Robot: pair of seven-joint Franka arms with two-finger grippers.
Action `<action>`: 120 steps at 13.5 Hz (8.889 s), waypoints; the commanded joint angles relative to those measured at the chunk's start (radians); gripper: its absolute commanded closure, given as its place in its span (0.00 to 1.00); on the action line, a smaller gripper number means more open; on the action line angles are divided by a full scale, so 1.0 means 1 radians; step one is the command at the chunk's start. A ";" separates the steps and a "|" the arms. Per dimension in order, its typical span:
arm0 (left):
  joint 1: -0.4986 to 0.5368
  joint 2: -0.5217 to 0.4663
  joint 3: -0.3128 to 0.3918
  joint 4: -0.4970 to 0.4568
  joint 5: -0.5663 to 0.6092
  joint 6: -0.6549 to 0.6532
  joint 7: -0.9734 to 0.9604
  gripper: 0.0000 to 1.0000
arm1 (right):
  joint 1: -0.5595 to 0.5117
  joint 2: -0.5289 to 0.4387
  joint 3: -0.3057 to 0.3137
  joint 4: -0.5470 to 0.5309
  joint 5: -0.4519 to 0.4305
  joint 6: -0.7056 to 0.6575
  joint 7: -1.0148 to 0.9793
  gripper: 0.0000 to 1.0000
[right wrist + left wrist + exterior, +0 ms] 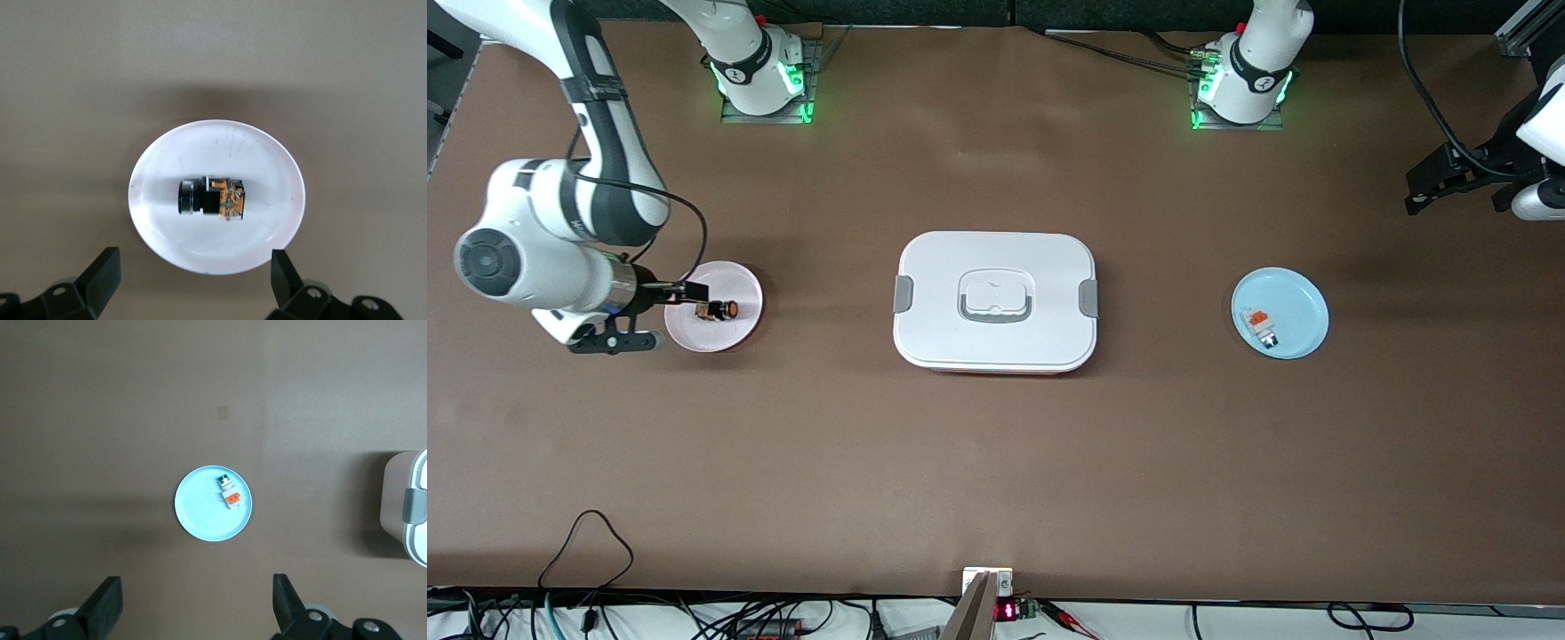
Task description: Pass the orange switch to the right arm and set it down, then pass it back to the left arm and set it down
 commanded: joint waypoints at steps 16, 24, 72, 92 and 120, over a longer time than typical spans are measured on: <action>0.014 -0.004 -0.013 0.038 -0.016 -0.060 -0.003 0.01 | -0.005 0.064 0.001 -0.237 0.013 0.420 -0.007 0.00; 0.016 -0.020 -0.001 0.038 -0.013 -0.091 -0.008 0.01 | -0.017 0.076 0.000 -0.233 0.015 0.417 -0.010 0.00; 0.036 -0.053 0.004 0.032 0.004 -0.086 0.001 0.01 | -0.016 -0.164 0.100 0.226 0.398 -0.216 -0.662 0.77; 0.222 0.143 0.182 -0.061 -1.033 -0.126 0.133 0.01 | 0.015 -0.077 0.429 0.246 1.282 -0.149 -1.706 0.81; 0.119 -0.061 -0.216 -0.572 -1.617 0.305 0.202 0.03 | 0.257 0.101 0.534 0.476 1.440 0.278 -1.646 0.81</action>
